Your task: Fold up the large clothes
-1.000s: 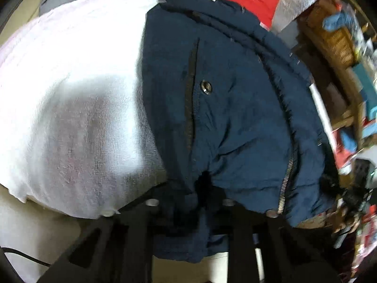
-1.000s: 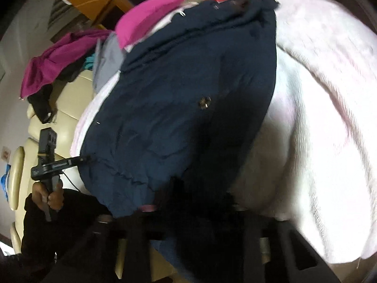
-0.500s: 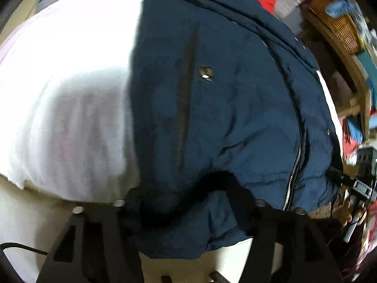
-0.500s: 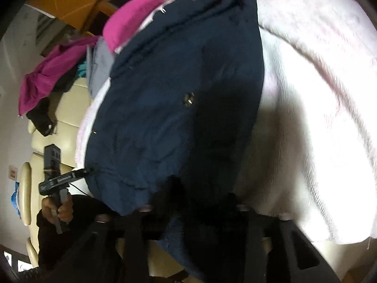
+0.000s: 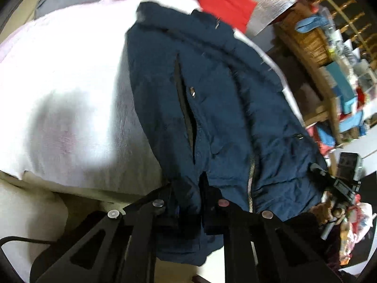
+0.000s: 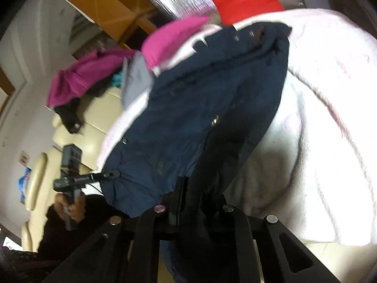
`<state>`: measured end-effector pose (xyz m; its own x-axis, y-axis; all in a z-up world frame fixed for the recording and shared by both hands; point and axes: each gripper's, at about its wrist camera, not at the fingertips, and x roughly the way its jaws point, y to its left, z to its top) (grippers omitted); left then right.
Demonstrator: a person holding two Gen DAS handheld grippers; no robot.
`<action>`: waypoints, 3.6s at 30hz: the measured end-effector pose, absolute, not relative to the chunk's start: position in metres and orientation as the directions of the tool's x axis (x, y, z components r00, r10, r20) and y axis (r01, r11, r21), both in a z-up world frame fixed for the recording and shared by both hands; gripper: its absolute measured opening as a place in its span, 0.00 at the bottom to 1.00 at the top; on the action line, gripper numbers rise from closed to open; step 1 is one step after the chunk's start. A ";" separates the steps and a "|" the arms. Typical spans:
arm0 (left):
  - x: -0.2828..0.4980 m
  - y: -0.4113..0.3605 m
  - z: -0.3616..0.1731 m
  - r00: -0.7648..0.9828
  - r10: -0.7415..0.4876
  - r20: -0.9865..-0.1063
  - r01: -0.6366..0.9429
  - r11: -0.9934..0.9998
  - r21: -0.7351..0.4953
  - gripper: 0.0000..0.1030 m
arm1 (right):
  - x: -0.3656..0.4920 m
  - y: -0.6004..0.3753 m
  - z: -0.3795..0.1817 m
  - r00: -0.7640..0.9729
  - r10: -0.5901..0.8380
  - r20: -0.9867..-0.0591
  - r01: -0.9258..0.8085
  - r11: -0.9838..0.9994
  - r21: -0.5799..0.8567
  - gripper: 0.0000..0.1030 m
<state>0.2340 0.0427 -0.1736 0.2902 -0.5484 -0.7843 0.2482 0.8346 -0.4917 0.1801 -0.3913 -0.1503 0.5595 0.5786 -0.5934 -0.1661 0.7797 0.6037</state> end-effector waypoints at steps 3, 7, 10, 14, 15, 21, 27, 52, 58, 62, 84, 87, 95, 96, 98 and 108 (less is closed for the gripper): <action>0.229 0.057 -0.150 0.313 -0.602 -0.735 0.258 0.798 -0.544 0.12 | 0.170 -0.395 -0.131 0.584 0.603 -0.544 -0.206 0.758 0.619 0.15; 0.234 0.070 -0.120 0.338 -0.662 -0.669 0.275 0.749 -0.603 0.12 | 0.148 -0.414 -0.102 0.636 0.634 -0.440 -0.250 0.709 0.660 0.14; 0.252 0.079 -0.106 0.350 -0.699 -0.623 0.264 0.712 -0.651 0.12 | 0.140 -0.441 -0.083 0.683 0.634 -0.363 -0.257 0.674 0.692 0.13; 0.282 0.092 -0.082 0.377 -0.744 -0.552 0.252 0.656 -0.712 0.12 | 0.158 -0.455 -0.061 0.743 0.598 -0.301 -0.251 0.666 0.703 0.12; 0.291 0.092 -0.075 0.387 -0.749 -0.538 0.254 0.648 -0.719 0.12 | 0.166 -0.459 -0.055 0.758 0.586 -0.288 -0.247 0.666 0.704 0.12; 0.369 0.078 -0.048 0.469 -0.741 -0.481 0.236 0.630 -0.740 0.12 | 0.233 -0.476 -0.032 0.847 0.489 -0.208 -0.198 0.652 0.732 0.11; 0.451 0.037 -0.056 0.544 -0.700 -0.462 0.185 0.638 -0.748 0.11 | 0.324 -0.493 -0.047 0.908 0.377 -0.183 -0.092 0.606 0.790 0.10; 0.590 -0.004 -0.155 0.538 -0.659 -0.525 0.061 0.652 -0.756 0.58 | 0.473 -0.530 -0.156 0.885 0.337 -0.321 0.191 0.367 0.911 0.65; 0.576 0.008 -0.132 0.656 -0.652 -0.379 0.099 0.573 -0.814 0.85 | 0.467 -0.520 -0.129 0.905 0.315 -0.285 0.131 0.432 0.892 0.68; 0.559 0.021 -0.116 0.715 -0.642 -0.275 0.151 0.527 -0.837 0.86 | 0.458 -0.504 -0.106 0.918 0.283 -0.276 0.092 0.525 0.846 0.68; 0.531 0.005 -0.190 0.493 -0.233 -0.838 -0.179 0.916 -0.360 0.92 | 0.487 -0.391 -0.154 0.634 0.244 -0.734 0.203 0.863 0.462 0.37; 0.527 0.008 -0.177 0.518 -0.208 -0.830 -0.165 0.927 -0.336 0.91 | 0.483 -0.395 -0.142 0.650 0.251 -0.718 0.208 0.849 0.485 0.38; 0.538 0.007 -0.140 0.636 -0.303 -0.710 -0.056 0.899 -0.434 0.91 | 0.486 -0.397 -0.115 0.727 0.351 -0.590 0.094 0.801 0.591 0.39; 0.542 0.003 -0.137 0.639 -0.322 -0.699 -0.037 0.894 -0.446 0.91 | 0.492 -0.390 -0.112 0.727 0.363 -0.582 0.070 0.805 0.589 0.39; 0.550 -0.006 -0.132 0.646 -0.344 -0.682 -0.008 0.890 -0.457 0.91 | 0.501 -0.375 -0.107 0.724 0.383 -0.573 0.036 0.809 0.587 0.39; 0.609 -0.002 -0.176 0.558 -0.221 -0.799 -0.179 0.909 -0.377 0.91 | 0.592 -0.342 -0.144 0.630 0.326 -0.705 0.165 0.830 0.532 0.43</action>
<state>0.6087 -0.0018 -0.1763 0.5584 -0.2214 -0.7995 -0.1788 0.9090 -0.3766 0.5920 -0.3424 -0.1442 0.6296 0.3265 -0.7050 0.1651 0.8305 0.5320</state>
